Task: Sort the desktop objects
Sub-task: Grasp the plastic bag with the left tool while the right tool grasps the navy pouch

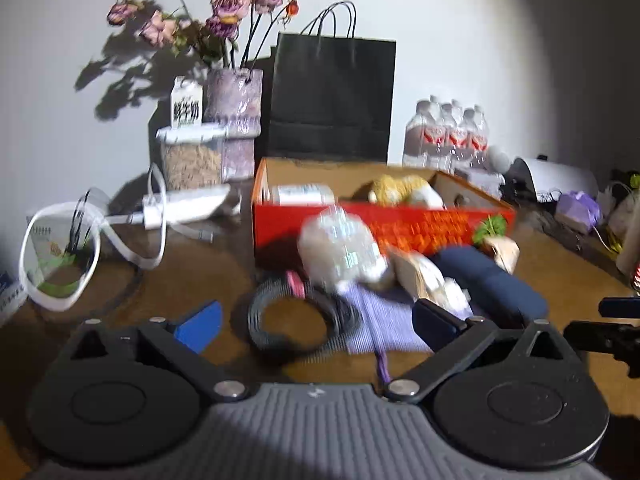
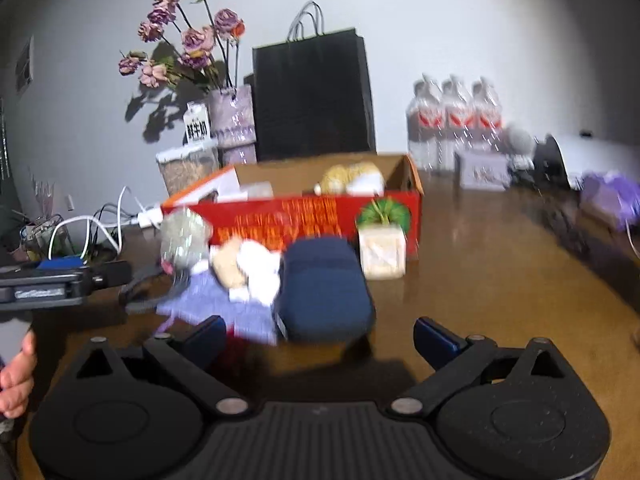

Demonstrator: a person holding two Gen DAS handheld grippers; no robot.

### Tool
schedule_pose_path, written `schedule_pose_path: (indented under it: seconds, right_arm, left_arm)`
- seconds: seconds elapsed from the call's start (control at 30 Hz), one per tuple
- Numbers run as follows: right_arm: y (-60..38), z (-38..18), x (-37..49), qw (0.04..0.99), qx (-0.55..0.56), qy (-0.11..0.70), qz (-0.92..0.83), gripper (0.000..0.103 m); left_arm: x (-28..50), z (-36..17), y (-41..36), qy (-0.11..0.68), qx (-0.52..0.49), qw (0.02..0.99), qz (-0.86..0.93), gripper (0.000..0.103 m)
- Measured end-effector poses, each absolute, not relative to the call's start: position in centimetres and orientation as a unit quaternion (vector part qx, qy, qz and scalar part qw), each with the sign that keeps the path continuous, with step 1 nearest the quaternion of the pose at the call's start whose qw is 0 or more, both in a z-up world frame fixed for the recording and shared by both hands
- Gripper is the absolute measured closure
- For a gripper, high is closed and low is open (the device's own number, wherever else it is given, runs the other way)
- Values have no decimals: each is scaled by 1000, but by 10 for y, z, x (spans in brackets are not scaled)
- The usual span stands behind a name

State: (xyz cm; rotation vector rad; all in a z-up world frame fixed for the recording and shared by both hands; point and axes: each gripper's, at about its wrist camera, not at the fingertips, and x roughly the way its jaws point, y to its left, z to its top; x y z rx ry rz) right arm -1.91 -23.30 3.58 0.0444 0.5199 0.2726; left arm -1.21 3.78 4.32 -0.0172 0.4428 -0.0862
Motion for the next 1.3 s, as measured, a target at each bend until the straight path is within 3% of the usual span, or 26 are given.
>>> schedule_pose_path:
  seconds: [0.1,0.23,0.37,0.43,0.5,0.57,0.6,0.63,0.83,1.07,1.3]
  right_arm:
    - [-220,42,15,956,-12,266,126,3]
    - [-209,38,63,942,-26,309,131,13]
    - [-205,29,88,929,-8,345,132,15]
    - [-201,23,92,927,-7,351,133,22]
    - [-198,16,97,922,-5,364,134,24]
    - [-195,14,97,924,-9,360,127,26]
    - [-194,15,95,925,-13,358,125,38]
    - [-194,17,93,925,-16,357,128,44]
    - [-207,45,64,931,-12,334,147,45]
    - [-231,64,-5,944,-6,299,143,45]
    - [-253,36,-63,933,9,338,120,45]
  left_arm:
    - [33,50,29,234,33,968,-84,0]
    - [87,44,20,249,48,965,-68,0]
    - [101,38,34,254,-4,963,-84,3]
    - [97,37,37,249,-5,964,-94,16]
    - [94,36,36,249,7,962,-109,47]
    - [94,35,35,251,1,961,-121,55]
    - [94,36,33,249,5,961,-121,61]
    - [93,37,33,247,7,962,-120,63]
    - [62,64,33,247,26,964,-99,67]
    - [-12,111,43,190,-10,974,-124,67]
    - [-72,76,34,244,-9,956,-162,67]
